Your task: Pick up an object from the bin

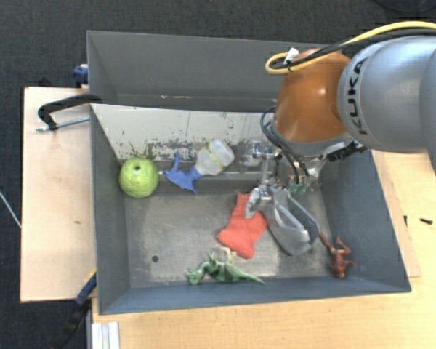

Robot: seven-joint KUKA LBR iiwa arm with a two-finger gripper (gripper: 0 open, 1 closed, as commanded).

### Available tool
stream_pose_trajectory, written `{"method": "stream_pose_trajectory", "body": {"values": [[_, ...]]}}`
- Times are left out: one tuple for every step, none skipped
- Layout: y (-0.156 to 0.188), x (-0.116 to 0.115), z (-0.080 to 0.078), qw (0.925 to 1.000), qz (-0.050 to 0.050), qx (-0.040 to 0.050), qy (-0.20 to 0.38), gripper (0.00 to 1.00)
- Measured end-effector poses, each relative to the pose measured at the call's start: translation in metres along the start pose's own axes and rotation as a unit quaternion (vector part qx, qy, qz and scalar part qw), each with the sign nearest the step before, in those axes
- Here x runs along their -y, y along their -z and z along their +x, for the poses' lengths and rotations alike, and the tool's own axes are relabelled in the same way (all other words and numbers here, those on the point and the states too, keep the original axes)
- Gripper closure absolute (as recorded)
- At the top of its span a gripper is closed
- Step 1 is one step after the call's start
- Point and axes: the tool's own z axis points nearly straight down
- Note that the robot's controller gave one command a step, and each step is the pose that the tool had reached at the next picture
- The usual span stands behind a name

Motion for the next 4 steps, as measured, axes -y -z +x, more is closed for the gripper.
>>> {"method": "stream_pose_trajectory", "body": {"values": [[0.0,0.0,0.0,1.0,0.0,0.0001,0.0,0.0],[-0.047,0.005,0.027,0.9991,-0.001,0.0018,-0.042,1.0],[-0.047,0.005,0.027,0.9991,-0.001,0.0018,-0.042,1.0],[-0.011,0.001,0.032,0.9993,0.001,-0.0022,-0.037,1.0]]}}
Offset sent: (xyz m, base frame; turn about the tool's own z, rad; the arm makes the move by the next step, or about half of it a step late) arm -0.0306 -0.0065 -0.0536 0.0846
